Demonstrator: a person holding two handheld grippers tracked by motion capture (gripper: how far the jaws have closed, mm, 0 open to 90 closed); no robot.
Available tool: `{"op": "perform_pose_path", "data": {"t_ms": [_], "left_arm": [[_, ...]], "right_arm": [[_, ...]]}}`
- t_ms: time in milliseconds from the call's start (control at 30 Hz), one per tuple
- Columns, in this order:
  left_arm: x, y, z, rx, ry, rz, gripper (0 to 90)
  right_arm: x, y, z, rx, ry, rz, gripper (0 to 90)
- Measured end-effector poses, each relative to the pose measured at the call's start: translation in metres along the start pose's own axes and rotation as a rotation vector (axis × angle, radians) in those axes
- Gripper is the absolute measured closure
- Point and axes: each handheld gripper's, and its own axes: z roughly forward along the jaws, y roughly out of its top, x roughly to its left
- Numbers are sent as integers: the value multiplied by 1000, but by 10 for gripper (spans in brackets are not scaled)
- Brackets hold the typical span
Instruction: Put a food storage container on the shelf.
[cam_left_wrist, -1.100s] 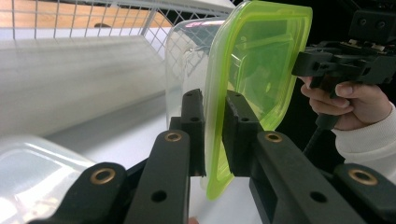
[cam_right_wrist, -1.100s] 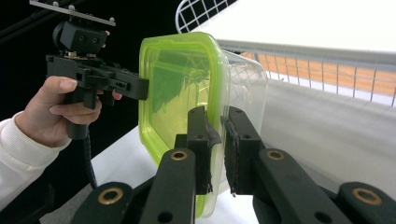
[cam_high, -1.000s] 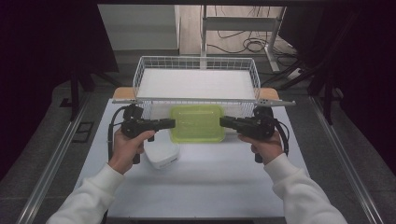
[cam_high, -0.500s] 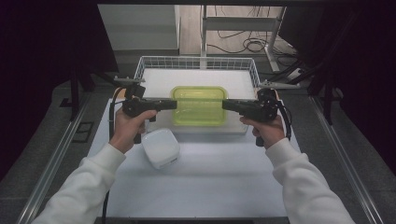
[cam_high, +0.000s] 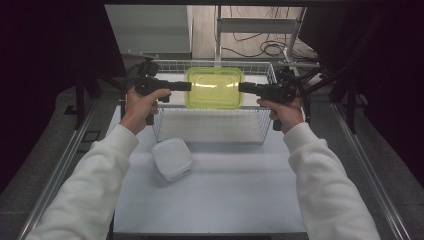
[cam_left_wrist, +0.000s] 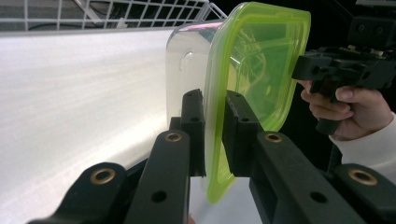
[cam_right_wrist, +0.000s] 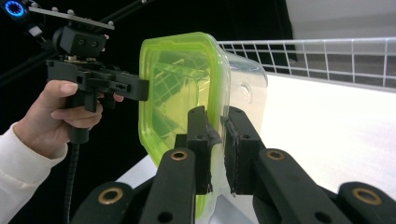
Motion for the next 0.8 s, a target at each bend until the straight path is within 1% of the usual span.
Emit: {"op": "perform_pose_path", "data": {"t_ms": [33, 67, 133, 200, 233, 267, 300, 333, 467, 533, 567, 600, 633, 667, 700, 733, 767, 800], "left_arm": [[1, 3, 1, 2, 0, 0, 801], [1, 3, 1, 2, 0, 0, 801], [5, 11, 4, 11, -5, -13, 801], [8, 13, 4, 20, -4, -9, 801], [11, 17, 7, 17, 1, -23, 801], [11, 17, 7, 17, 1, -23, 801], [14, 18, 10, 20, 3, -27, 802], [14, 18, 10, 20, 3, -27, 802], [22, 19, 18, 37, 8, -47, 802], [26, 21, 22, 53, 15, -64, 802], [29, 21, 23, 54, 17, -73, 802], [31, 21, 25, 61, 18, -78, 802], [37, 19, 28, 80, 17, -100, 802], [37, 19, 28, 80, 17, -100, 802], [43, 18, 30, 82, 6, -132, 801], [43, 18, 30, 82, 6, -132, 801], [47, 18, 30, 72, 4, -150, 801], [47, 18, 30, 72, 4, -150, 801]], "right_arm": [[-2, 2, 1, -3, 6, 7, 806], [-2, 2, 1, -3, 6, 7, 806], [-9, 9, 3, -10, 9, 4, 806], [-11, 11, 4, -8, 8, 7, 806], [-14, 14, 6, -6, 2, 20, 805], [-14, 14, 6, -6, 2, 20, 805], [-19, 15, 9, -6, -1, 41, 805], [-19, 15, 9, -6, -1, 41, 805], [-26, 14, 13, 1, -8, 62, 805], [-31, 13, 17, 10, -26, 82, 803], [-33, 13, 18, 20, -28, 101, 803], [-39, 11, 23, 31, -35, 150, 804], [-40, 11, 24, 39, -38, 154, 804], [-40, 11, 24, 39, -38, 154, 804], [-43, 10, 29, 60, -51, 174, 801], [-43, 10, 29, 60, -51, 174, 801], [-45, 10, 33, 58, -60, 198, 799], [-45, 10, 33, 58, -60, 198, 799]]}}
